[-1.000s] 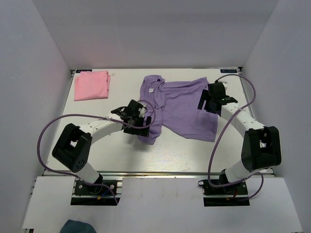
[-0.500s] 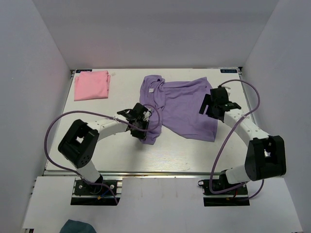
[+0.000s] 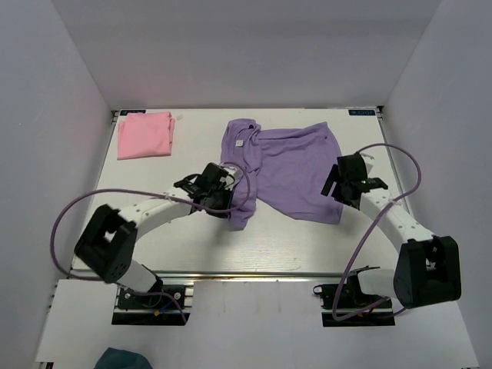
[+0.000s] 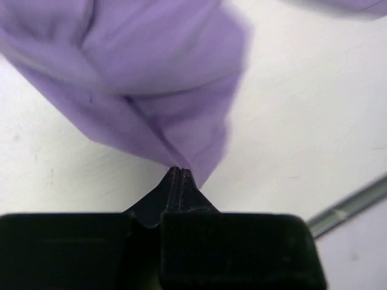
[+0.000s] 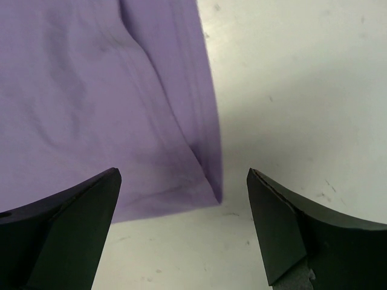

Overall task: Fold and stack the t-shirts
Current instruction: Flatten out the tshirt

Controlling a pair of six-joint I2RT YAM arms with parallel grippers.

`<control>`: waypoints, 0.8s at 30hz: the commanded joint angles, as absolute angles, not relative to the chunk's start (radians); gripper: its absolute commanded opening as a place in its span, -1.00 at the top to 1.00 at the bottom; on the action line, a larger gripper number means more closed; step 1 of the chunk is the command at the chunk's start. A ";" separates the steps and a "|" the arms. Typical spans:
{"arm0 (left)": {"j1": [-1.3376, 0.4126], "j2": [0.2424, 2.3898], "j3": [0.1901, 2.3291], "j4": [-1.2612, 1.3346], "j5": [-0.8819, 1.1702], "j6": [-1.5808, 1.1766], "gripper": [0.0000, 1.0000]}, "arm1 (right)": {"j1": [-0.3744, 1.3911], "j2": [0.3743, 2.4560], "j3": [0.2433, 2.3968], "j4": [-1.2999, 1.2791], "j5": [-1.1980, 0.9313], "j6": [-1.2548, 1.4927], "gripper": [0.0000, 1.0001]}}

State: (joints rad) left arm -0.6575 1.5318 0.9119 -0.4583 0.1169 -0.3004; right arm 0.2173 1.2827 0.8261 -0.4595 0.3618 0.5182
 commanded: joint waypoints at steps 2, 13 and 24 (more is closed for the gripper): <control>-0.663 1.327 0.920 -0.330 0.222 -0.295 1.00 | 0.201 1.232 0.747 -0.505 0.382 0.587 -0.81; -0.663 1.223 0.950 -0.288 0.239 -0.265 1.00 | 0.196 1.259 0.649 -0.430 0.268 0.606 -0.51; -0.663 1.351 0.910 -0.483 0.107 -0.325 -0.52 | 0.195 1.347 0.615 -0.348 0.233 0.615 0.04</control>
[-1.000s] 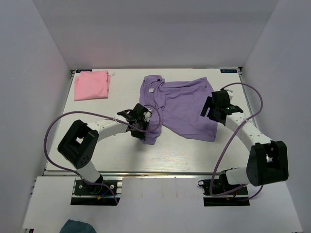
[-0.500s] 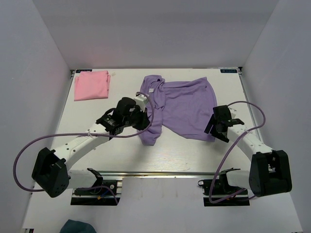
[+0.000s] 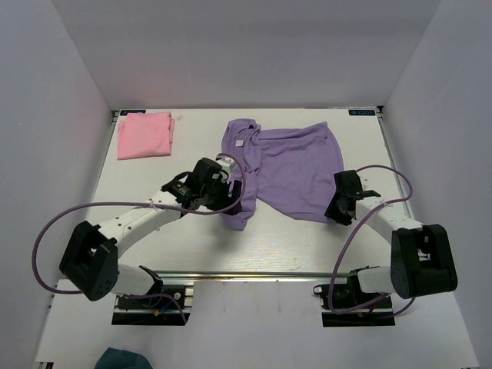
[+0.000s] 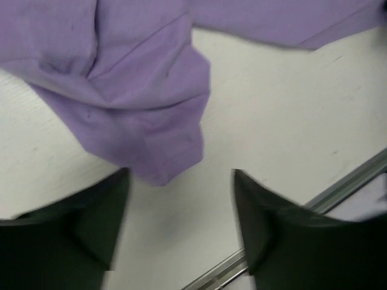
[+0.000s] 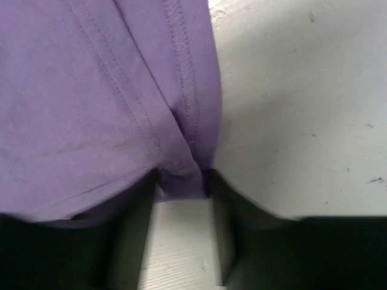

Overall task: Fold and stack the t-shirts
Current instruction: Flatten out the tshirt

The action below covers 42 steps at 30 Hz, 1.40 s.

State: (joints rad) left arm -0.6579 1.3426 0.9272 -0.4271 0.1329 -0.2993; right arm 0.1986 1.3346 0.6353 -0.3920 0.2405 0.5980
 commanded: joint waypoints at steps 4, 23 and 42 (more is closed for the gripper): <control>-0.663 1.390 0.865 -0.492 0.107 -0.347 -0.80 | 0.193 1.339 0.609 -0.331 0.244 0.618 1.00; -0.653 1.556 0.910 -0.387 0.037 -0.365 1.00 | 0.195 1.158 0.611 -0.261 0.204 0.532 1.00; -0.643 1.161 1.069 -0.187 -0.409 -0.308 1.00 | 0.195 0.945 0.765 -0.089 0.429 0.474 1.00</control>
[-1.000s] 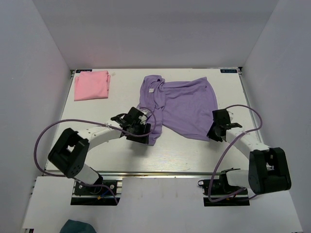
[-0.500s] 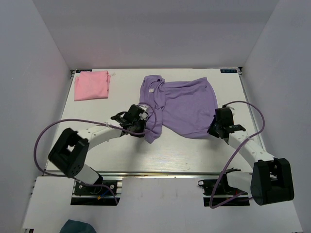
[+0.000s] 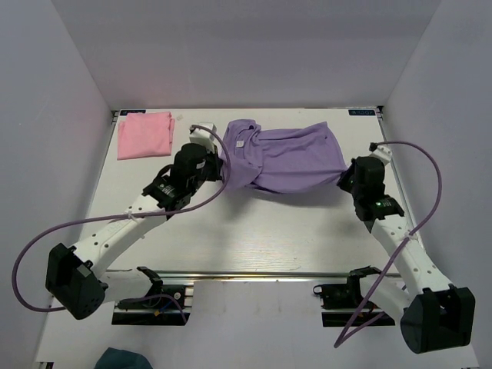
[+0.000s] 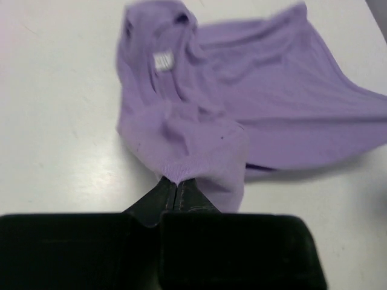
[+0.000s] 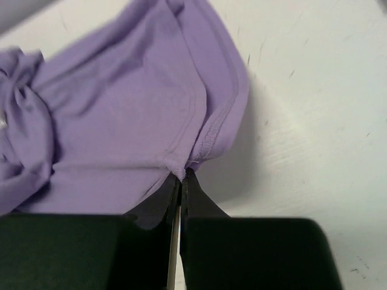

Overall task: Fold and stack the t-shirts
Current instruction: Flatten out the tshirt

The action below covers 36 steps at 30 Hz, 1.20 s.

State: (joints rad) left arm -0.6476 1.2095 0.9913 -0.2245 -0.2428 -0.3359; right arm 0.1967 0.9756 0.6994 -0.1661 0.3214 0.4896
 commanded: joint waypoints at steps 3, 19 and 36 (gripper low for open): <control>-0.643 1.152 1.158 -0.129 -0.474 -0.238 1.00 | 0.195 0.940 0.845 -0.051 0.472 0.410 1.00; -0.643 1.289 1.779 -0.123 -0.816 0.049 1.00 | 0.195 1.035 1.529 0.021 0.486 0.071 1.00; -0.655 1.171 1.923 -0.115 -0.825 0.130 1.00 | 0.196 1.025 1.839 0.022 0.347 -0.040 1.00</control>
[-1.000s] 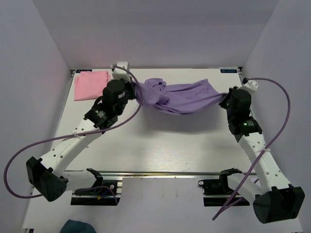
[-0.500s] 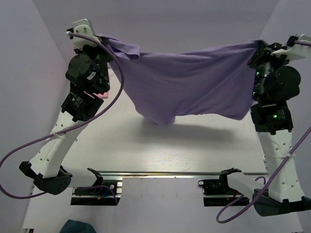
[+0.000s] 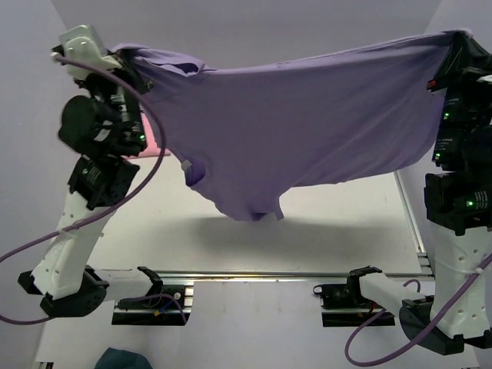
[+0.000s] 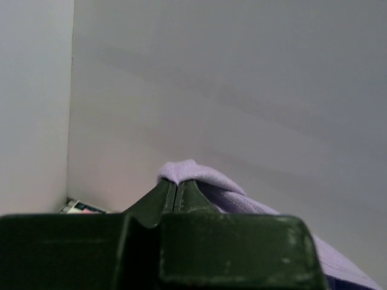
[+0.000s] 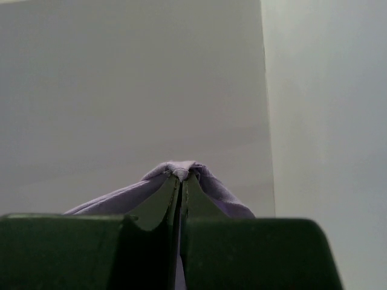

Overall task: Fold and stack the t-shirts
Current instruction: Flatten out the tshirt

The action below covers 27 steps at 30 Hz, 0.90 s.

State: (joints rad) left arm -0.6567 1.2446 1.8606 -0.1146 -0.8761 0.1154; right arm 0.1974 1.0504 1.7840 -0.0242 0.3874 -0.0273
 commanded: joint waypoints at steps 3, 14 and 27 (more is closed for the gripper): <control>-0.655 1.132 1.933 -0.138 -0.735 0.121 1.00 | 0.196 1.009 1.853 0.025 0.347 -0.035 1.00; -0.655 1.118 2.085 -0.253 -0.532 0.103 1.00 | 0.199 0.917 1.852 0.003 0.305 -0.008 1.00; -0.646 1.170 2.069 -0.252 -0.517 0.112 1.00 | 0.199 0.887 1.712 0.032 0.313 0.021 1.00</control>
